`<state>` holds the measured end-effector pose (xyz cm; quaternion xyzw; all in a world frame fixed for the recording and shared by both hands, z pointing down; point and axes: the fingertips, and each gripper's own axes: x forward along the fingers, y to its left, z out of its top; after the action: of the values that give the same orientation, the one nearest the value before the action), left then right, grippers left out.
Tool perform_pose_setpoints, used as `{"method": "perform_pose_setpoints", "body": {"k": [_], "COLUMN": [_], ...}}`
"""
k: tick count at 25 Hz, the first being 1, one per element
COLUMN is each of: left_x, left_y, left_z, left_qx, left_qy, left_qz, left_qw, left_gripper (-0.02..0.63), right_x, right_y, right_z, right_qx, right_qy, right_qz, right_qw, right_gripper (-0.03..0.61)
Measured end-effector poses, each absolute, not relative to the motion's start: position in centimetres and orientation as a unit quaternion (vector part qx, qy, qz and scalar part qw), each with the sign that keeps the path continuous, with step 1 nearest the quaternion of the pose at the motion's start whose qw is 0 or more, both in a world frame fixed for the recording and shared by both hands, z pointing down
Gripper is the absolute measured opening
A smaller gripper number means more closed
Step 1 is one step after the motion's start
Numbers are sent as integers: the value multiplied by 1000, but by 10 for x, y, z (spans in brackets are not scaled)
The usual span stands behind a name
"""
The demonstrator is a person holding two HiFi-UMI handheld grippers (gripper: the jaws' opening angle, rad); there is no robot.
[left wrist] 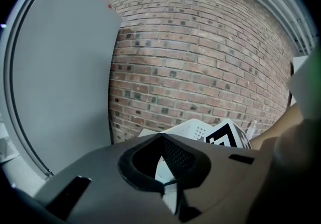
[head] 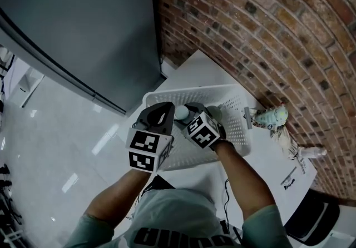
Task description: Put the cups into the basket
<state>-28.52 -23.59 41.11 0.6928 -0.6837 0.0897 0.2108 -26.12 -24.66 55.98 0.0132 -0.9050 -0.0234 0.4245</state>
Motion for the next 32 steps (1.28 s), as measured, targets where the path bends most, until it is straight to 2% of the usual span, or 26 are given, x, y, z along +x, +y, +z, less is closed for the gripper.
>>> {"method": "perform_pose_setpoints", "body": {"k": [17, 32], "left_x": [-280, -251], "left_y": [-236, -236], "left_z": [413, 388], "left_qx": [703, 743], "left_qy": [-672, -637], "left_qz": [94, 96], "left_qw": [213, 181], "left_gripper": [6, 6], "right_x": [-245, -215], "right_y": [-246, -250], "right_z": [587, 470], "right_qx": [-3, 87], "right_qy": [-884, -916], "right_qz": [-11, -18], "right_qw": [467, 392], "right_gripper": [295, 291]}}
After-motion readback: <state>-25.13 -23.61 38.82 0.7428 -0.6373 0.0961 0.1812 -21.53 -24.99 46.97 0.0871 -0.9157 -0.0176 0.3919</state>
